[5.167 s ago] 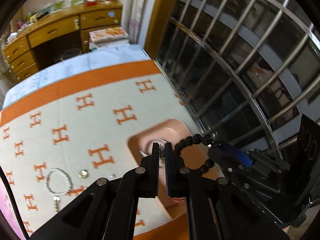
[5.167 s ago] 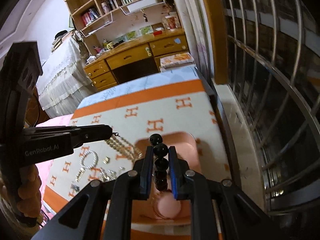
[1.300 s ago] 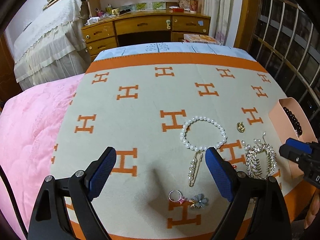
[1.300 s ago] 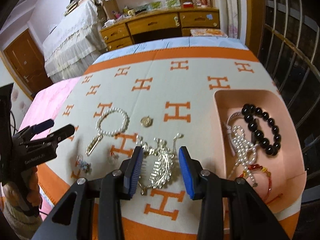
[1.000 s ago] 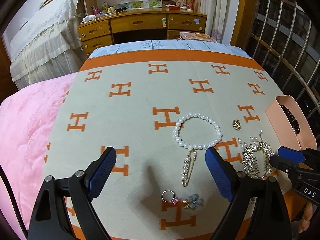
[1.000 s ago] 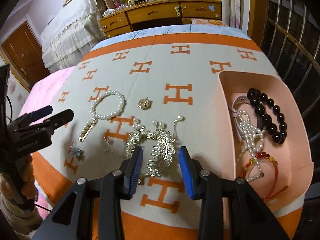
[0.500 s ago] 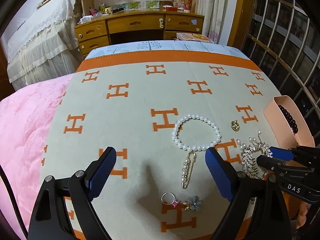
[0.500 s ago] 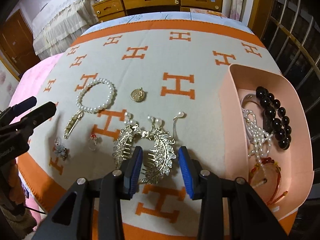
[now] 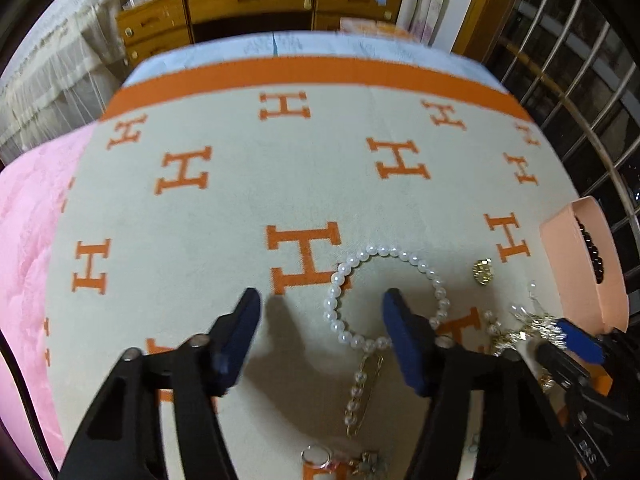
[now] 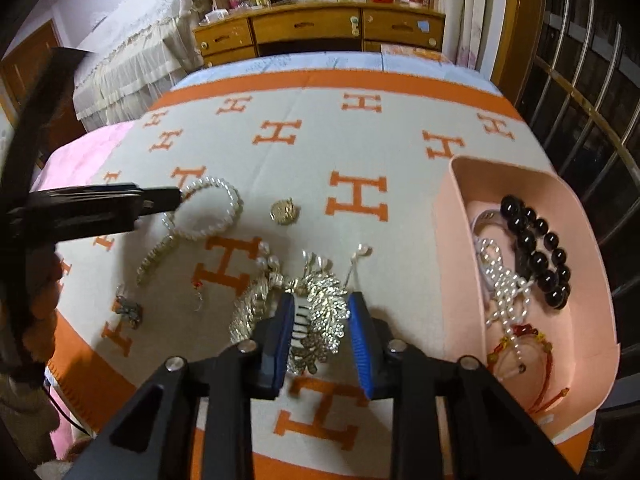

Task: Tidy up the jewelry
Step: 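Grasp the pearl bracelet with the left tool while the right tool grasps the rhinestone hair clips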

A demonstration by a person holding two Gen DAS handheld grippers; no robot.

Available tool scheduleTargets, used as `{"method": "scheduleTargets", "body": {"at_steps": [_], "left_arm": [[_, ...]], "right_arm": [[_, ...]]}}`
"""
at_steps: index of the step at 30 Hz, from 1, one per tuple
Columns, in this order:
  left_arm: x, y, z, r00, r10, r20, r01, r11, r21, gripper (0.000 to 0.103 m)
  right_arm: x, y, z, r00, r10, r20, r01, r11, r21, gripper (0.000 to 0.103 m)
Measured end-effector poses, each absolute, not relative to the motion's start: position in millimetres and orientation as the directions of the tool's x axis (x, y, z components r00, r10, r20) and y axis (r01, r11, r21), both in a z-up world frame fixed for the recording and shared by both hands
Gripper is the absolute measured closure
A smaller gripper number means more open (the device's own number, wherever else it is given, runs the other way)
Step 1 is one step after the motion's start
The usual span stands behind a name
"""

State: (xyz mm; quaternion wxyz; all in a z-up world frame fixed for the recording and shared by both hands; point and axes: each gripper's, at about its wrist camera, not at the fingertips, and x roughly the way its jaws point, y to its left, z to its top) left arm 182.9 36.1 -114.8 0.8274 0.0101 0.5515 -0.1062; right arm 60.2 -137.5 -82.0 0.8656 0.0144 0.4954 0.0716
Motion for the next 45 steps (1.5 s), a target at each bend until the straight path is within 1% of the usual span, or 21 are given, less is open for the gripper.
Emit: {"method": "scheduleTargets", "body": {"at_steps": [2,3,4,6,8,9,10,11,14,17,20,25,27,29,35,37,38,39,40,41,45], "left_arm": [[188.0,31.7,-120.4,0.349,-0.139,-0.927,0.189,0.979,-0.075,0.045],[189.9,28.8,-123.3,0.339,-0.112,-0.934,0.192,0.980,-0.048,0.045],[189.9,25.8,-123.4,0.343,-0.092,-0.935,0.202,0.979,-0.023,0.046],[191.7,21.4,-123.3,0.325,-0.091,-0.941,0.217,0.976,-0.019,0.050],[193.9,16.3,-122.0,0.312,-0.096,-0.945,0.239,0.971,-0.019,0.064],[193.6,13.3,-121.4,0.308,-0.098,-0.946,0.252,0.968,-0.018,0.070],[193.3,9.2,-120.8,0.305,-0.097,-0.947,0.266,0.964,-0.014,0.086],[193.0,5.2,-120.5,0.299,-0.093,-0.950,0.271,0.963,-0.009,0.098],[191.6,0.9,-118.0,0.304,-0.089,-0.949,0.255,0.967,-0.009,0.098],[186.4,4.5,-110.8,0.304,-0.171,-0.937,0.223,0.969,-0.104,0.098],[183.7,5.0,-97.1,0.338,-0.196,-0.921,0.211,0.969,-0.128,0.098],[174.9,4.2,-64.3,0.403,-0.233,-0.885,0.234,0.961,-0.147,0.098],[171.6,6.0,-54.7,0.419,-0.239,-0.876,0.242,0.959,-0.147,0.098],[171.2,9.7,-51.5,0.420,-0.247,-0.873,0.240,0.958,-0.156,0.098],[164.9,18.3,-55.3,0.411,-0.255,-0.875,0.237,0.957,-0.168,0.098],[162.0,22.3,-56.9,0.408,-0.261,-0.875,0.236,0.956,-0.175,0.098],[161.6,23.6,-57.9,0.407,-0.264,-0.875,0.237,0.955,-0.178,0.098],[161.2,24.5,-58.9,0.404,-0.266,-0.875,0.236,0.955,-0.181,0.098],[161.2,25.8,-59.8,0.402,-0.268,-0.876,0.235,0.954,-0.184,0.098],[161.0,27.0,-61.0,0.399,-0.271,-0.876,0.235,0.953,-0.188,0.098],[161.5,30.2,-66.4,0.382,-0.290,-0.878,0.236,0.949,-0.211,0.098]], "right_arm": [[57.6,-137.9,-75.6,0.522,0.141,-0.841,-0.121,0.988,0.091,0.077],[55.7,-138.7,-70.6,0.538,0.150,-0.829,-0.131,0.987,0.093,0.085],[54.9,-139.7,-67.7,0.545,0.160,-0.823,-0.140,0.985,0.099,0.087],[52.8,-140.9,-58.7,0.572,0.171,-0.802,-0.155,0.983,0.099,0.093],[52.7,-141.9,-54.3,0.584,0.168,-0.794,-0.160,0.983,0.091,0.099],[52.8,-143.2,-53.7,0.583,0.179,-0.792,-0.163,0.981,0.101,0.099],[53.0,-145.2,-53.2,0.585,0.186,-0.789,-0.161,0.981,0.112,0.100],[53.5,-147.5,-53.6,0.587,0.188,-0.788,-0.158,0.981,0.116,0.100],[52.5,-153.5,-54.1,0.578,0.226,-0.784,-0.161,0.974,0.163,0.103],[47.4,-158.9,-50.0,0.585,0.261,-0.768,-0.168,0.965,0.200,0.103],[44.4,-163.3,-42.8,0.600,0.267,-0.754,-0.167,0.964,0.208,0.103],[53.1,-163.9,-54.4,0.497,0.306,-0.812,-0.174,0.952,0.252,0.102],[57.2,-163.4,-60.8,0.448,0.345,-0.825,-0.182,0.938,0.294,0.102],[61.0,-161.4,-67.4,0.408,0.367,-0.836,-0.178,0.930,0.321,0.102],[61.4,-146.1,-87.9,0.341,0.344,-0.875,-0.177,0.938,0.300,0.099],[61.8,-141.5,-90.8,0.338,0.325,-0.883,-0.181,0.943,0.278,0.093],[61.4,-140.6,-91.6,0.339,0.322,-0.884,-0.184,0.944,0.274,0.084],[60.9,-138.2,-92.0,0.340,0.318,-0.885,-0.190,0.945,0.266,0.072],[60.5,-136.8,-91.8,0.343,0.314,-0.886,-0.195,0.946,0.260,0.067],[59.8,-133.8,-91.6,0.346,0.308,-0.886,-0.207,0.946,0.249,0.064],[63.2,-128.0,-98.9,0.317,0.305,-0.898,-0.217,0.945,0.245,0.064]]}}
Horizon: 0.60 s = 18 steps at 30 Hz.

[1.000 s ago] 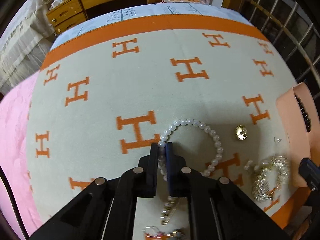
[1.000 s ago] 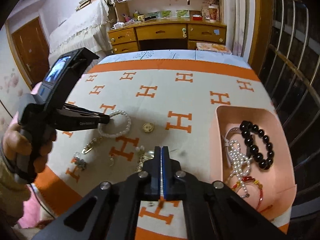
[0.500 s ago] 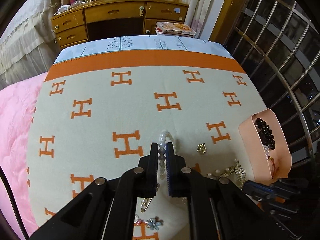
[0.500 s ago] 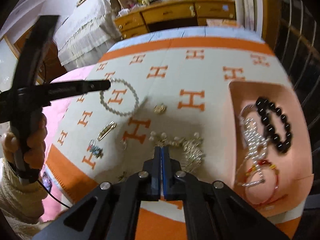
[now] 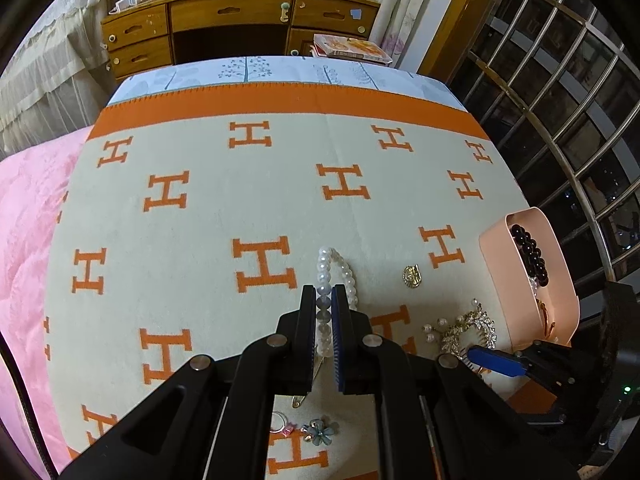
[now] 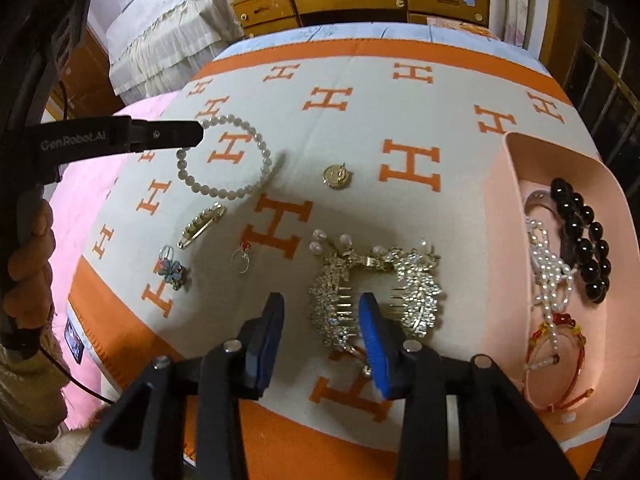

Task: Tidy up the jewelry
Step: 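Grasp the pearl bracelet with the left tool while the right tool grasps the rhinestone hair clips, then carry the pearl bracelet and hair clips to the pink box and lower them in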

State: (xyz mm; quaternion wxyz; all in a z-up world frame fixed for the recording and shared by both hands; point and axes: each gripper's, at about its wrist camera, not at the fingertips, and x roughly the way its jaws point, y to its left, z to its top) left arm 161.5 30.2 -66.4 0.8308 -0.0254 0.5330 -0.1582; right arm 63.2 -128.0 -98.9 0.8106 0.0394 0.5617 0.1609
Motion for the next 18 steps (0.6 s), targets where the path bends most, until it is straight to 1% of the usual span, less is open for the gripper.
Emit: {"method": "scheduleTargets", "body": {"at_steps": [5,8,12,13,14,15,18], "left_arm": [[162.2,32.7,-70.3,0.368,-0.308,-0.878,0.238,0.943,-0.231,0.098],[163.0,34.0,-72.5,0.362,-0.314,-0.878,0.234,0.942,-0.240,0.098],[163.2,35.3,-75.7,0.355,-0.316,-0.880,0.229,0.942,-0.245,0.098],[163.0,35.8,-75.9,0.353,-0.317,-0.880,0.228,0.941,-0.248,0.098],[163.0,36.3,-76.4,0.352,-0.319,-0.880,0.228,0.941,-0.250,0.098],[163.3,36.5,-76.6,0.352,-0.318,-0.880,0.226,0.942,-0.249,0.098],[162.9,36.6,-76.2,0.355,-0.314,-0.881,0.227,0.943,-0.245,0.098]], "right_arm": [[68.6,-124.5,-101.9,0.319,0.294,-0.901,-0.235,0.946,0.225,0.063],[67.9,-116.1,-101.8,0.338,0.250,-0.907,-0.271,0.949,0.161,0.063],[61.4,-100.7,-102.9,0.379,0.168,-0.910,-0.342,0.939,0.032,0.064],[60.8,-99.6,-103.2,0.383,0.163,-0.909,-0.345,0.938,0.023,0.064],[60.3,-100.1,-102.8,0.389,0.160,-0.907,-0.347,0.938,0.017,0.069],[61.2,-101.9,-102.4,0.389,0.165,-0.906,-0.344,0.939,0.023,0.077],[63.2,-108.0,-101.8,0.382,0.186,-0.905,-0.329,0.943,0.055,0.077]]}}
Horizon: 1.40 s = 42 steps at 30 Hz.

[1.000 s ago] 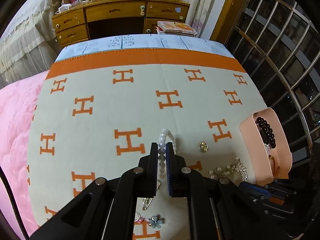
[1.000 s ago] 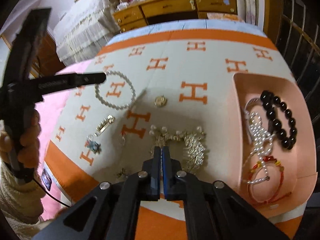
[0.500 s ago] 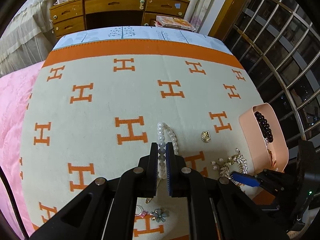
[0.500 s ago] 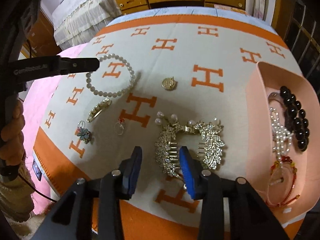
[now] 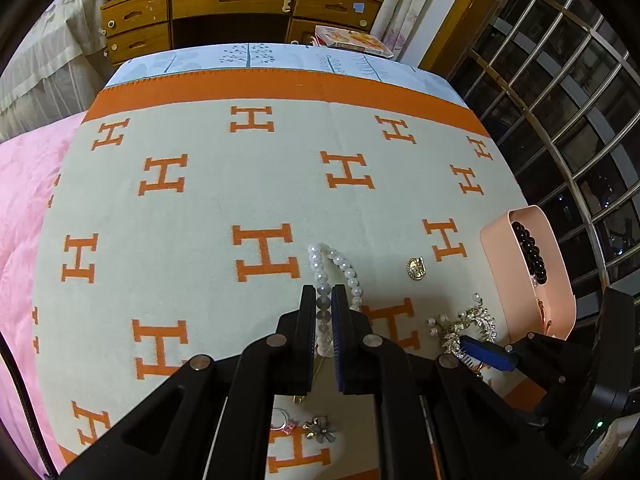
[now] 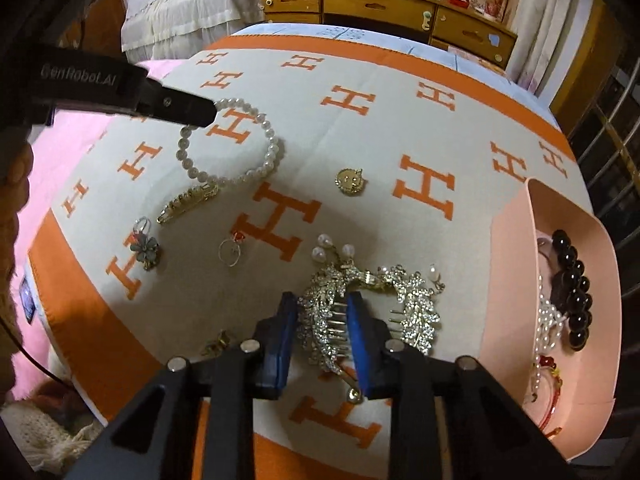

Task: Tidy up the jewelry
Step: 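Carry the pearl bracelet and hair clips to the pink box and lower them in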

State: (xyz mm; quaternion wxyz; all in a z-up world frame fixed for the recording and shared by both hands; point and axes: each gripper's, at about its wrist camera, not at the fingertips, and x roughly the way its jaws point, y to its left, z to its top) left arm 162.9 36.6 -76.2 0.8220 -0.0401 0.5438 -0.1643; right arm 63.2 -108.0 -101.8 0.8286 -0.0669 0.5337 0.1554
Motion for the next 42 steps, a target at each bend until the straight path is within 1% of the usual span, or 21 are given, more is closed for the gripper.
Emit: {"method": "scheduleTargets", "body": {"at_steps": [4,8,12,18,22,29,32,37,38,39,41,42], "left_arm": [[161.1,36.7,-71.9,0.361,-0.315,-0.878,0.237,0.941,-0.240,0.098],[162.1,36.3,-62.2,0.360,-0.336,-0.871,0.245,0.934,-0.259,0.098],[162.2,29.9,-42.5,0.367,-0.369,-0.854,0.262,0.922,-0.285,0.098],[155.9,-1.9,-6.1,0.398,-0.387,-0.832,0.331,0.906,-0.263,0.098],[148.8,-36.5,18.0,0.400,-0.423,-0.813,0.400,0.879,-0.261,0.098],[127.6,-117.3,48.6,0.357,-0.524,-0.773,0.545,0.789,-0.283,0.098],[114.7,-154.2,50.4,0.311,-0.558,-0.769,0.605,0.740,-0.293,0.098],[95.8,-198.2,29.1,0.219,-0.577,-0.787,0.662,0.680,-0.314,0.098],[93.1,-204.4,20.5,0.208,-0.565,-0.799,0.666,0.680,-0.307,0.096],[91.1,-210.2,10.6,0.202,-0.541,-0.816,0.666,0.687,-0.291,0.092],[89.5,-214.6,-6.4,0.204,-0.494,-0.845,0.656,0.710,-0.256,0.068],[88.2,-213.5,-13.9,0.207,-0.476,-0.855,0.648,0.721,-0.245,0.064]], "right_arm": [[61.0,-116.2,-96.2,0.396,0.224,-0.890,-0.306,0.946,0.102,0.078],[56.1,-126.5,-77.4,0.433,0.297,-0.851,-0.287,0.940,0.182,0.078],[51.2,-142.2,-52.1,0.481,0.379,-0.790,-0.270,0.922,0.278,0.078],[40.4,-173.1,-14.1,0.563,0.445,-0.696,-0.254,0.895,0.367,0.078],[28.2,-201.4,7.1,0.639,0.409,-0.651,-0.215,0.908,0.360,0.078],[11.5,-267.2,20.1,0.740,0.265,-0.619,-0.037,0.934,0.356,0.078],[2.9,-292.6,19.1,0.762,0.186,-0.621,0.047,0.940,0.339,0.077],[-11.5,-321.7,15.4,0.772,0.130,-0.623,0.119,0.932,0.342,0.077],[-14.1,-325.7,14.4,0.771,0.124,-0.625,0.126,0.931,0.341,0.077],[-15.8,-328.4,13.1,0.769,0.124,-0.628,0.129,0.931,0.341,0.077],[-16.7,-329.3,9.8,0.763,0.131,-0.633,0.125,0.931,0.343,0.077],[-16.6,-329.3,8.4,0.760,0.135,-0.635,0.121,0.931,0.344,0.077]]}}
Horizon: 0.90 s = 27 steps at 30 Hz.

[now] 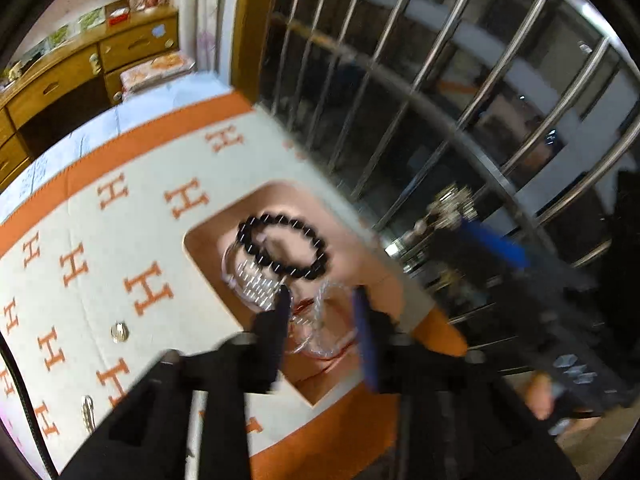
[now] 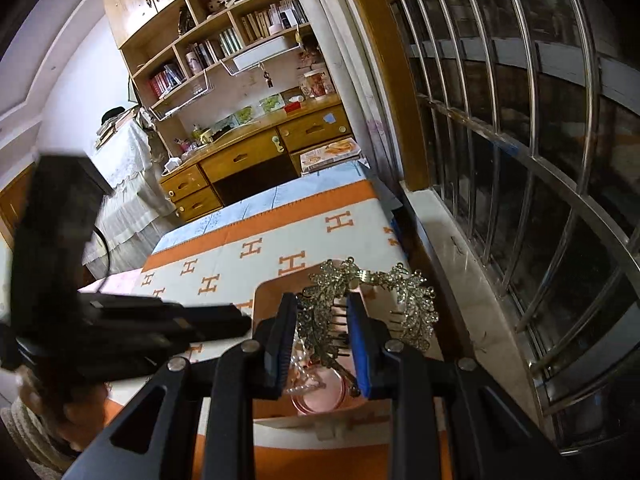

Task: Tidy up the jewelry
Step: 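Carry the pearl bracelet and hair clips to the pink box and lower them in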

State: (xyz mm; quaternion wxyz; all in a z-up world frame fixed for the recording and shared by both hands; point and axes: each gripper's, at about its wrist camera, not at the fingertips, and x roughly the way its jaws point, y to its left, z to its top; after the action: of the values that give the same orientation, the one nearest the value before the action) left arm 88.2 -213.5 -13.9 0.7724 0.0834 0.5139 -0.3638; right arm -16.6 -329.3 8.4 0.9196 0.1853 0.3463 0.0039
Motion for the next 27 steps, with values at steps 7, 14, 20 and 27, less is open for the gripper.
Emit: {"method": "scheduleTargets", "body": {"at_steps": [7,14,20,27], "left_arm": [[96.2,-181.0,-21.0,0.257,-0.439,-0.861,0.556,0.796,-0.240,0.043],[102.8,-140.0,-10.4,0.382,-0.394,-0.836,0.469,0.862,-0.192,0.033],[105.2,-108.8,-13.9,0.397,-0.384,-0.834,0.410,0.887,-0.214,0.033],[102.6,-92.5,-21.2,0.396,-0.370,-0.841,0.383,0.898,-0.214,0.032]], "right_arm": [[-6.6,-319.6,-2.2,0.740,0.189,-0.646,0.072,0.932,0.355,0.077],[5.9,-299.8,-18.4,0.688,0.228,-0.689,0.030,0.939,0.341,0.077],[21.1,-284.4,-42.1,0.621,0.213,-0.755,0.016,0.959,0.283,0.077],[34.9,-277.4,-67.6,0.535,0.197,-0.821,0.031,0.967,0.253,0.076]]}}
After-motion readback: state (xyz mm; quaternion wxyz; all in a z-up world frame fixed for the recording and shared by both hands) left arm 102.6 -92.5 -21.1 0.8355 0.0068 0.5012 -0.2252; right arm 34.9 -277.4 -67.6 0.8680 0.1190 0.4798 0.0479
